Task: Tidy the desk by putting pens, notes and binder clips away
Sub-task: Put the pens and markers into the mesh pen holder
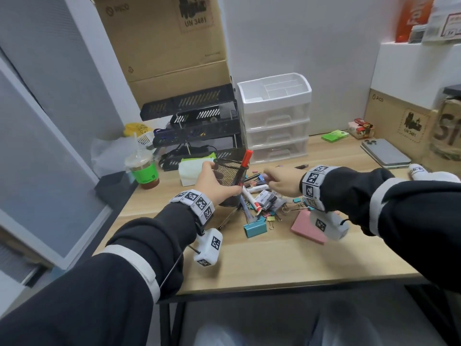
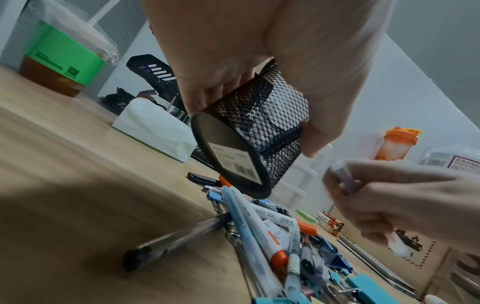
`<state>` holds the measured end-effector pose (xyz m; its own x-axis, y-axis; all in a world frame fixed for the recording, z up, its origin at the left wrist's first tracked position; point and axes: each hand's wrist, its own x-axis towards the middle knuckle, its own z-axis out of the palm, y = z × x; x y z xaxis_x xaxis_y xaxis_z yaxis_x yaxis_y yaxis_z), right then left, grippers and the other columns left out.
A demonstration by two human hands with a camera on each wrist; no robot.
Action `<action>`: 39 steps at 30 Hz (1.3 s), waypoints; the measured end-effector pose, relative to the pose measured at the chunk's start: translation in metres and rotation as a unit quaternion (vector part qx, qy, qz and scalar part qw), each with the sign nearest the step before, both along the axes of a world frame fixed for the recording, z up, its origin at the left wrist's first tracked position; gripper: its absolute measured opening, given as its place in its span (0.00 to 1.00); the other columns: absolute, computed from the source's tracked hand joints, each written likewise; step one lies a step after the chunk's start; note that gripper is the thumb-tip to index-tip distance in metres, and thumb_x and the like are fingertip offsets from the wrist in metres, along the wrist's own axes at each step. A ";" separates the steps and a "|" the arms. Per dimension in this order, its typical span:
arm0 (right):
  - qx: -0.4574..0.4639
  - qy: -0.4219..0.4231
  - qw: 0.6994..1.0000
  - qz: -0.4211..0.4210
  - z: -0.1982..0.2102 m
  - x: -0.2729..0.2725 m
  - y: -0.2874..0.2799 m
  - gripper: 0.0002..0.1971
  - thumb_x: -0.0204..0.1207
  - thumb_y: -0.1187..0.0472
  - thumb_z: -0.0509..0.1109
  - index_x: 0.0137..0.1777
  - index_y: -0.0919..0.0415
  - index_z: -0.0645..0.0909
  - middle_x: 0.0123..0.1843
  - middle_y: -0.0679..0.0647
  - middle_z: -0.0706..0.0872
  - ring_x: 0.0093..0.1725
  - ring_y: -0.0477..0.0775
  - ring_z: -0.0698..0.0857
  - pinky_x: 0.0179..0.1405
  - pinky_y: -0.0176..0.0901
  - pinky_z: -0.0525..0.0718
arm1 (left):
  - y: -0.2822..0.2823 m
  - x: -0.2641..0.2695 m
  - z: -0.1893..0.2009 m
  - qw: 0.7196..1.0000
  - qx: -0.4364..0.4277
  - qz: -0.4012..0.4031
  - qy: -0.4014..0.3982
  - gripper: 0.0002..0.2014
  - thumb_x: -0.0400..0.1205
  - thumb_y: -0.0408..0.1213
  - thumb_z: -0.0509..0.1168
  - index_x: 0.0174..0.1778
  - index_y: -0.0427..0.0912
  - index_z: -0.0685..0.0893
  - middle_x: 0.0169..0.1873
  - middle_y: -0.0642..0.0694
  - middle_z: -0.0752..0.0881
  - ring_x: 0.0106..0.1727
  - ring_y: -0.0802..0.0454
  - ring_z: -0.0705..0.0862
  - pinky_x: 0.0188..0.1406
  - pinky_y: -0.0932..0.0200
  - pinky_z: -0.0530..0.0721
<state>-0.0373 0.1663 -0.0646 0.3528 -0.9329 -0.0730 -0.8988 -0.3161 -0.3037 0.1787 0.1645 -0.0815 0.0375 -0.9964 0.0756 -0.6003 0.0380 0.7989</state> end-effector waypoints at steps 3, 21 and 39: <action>0.018 0.109 0.993 0.040 -0.014 0.010 -0.002 0.13 0.75 0.61 0.69 0.56 0.47 0.72 0.44 0.44 0.81 0.46 0.52 0.82 0.35 0.39 0.77 | 0.002 0.000 0.000 1.000 -0.004 -0.004 -0.004 0.45 0.65 0.42 0.84 0.73 0.44 0.64 0.57 0.46 0.81 0.55 0.51 0.84 0.37 0.67 0.79; -0.060 0.184 0.978 0.076 -0.031 0.011 -0.014 0.08 0.76 0.50 0.70 0.47 0.50 0.88 0.53 0.48 0.79 0.46 0.54 0.84 0.45 0.50 0.86 | 0.002 0.008 -0.007 1.000 0.000 -0.005 0.001 0.45 0.66 0.41 0.84 0.73 0.46 0.63 0.57 0.47 0.79 0.53 0.53 0.83 0.37 0.67 0.82; -0.156 -0.012 0.987 0.034 -0.002 0.002 -0.021 0.12 0.86 0.49 0.59 0.55 0.56 0.79 0.49 0.54 0.83 0.44 0.54 0.83 0.47 0.48 0.86 | -0.003 0.006 -0.012 1.000 -0.014 0.009 -0.019 0.38 0.65 0.41 0.85 0.62 0.45 0.66 0.46 0.57 0.77 0.45 0.64 0.79 0.36 0.69 0.78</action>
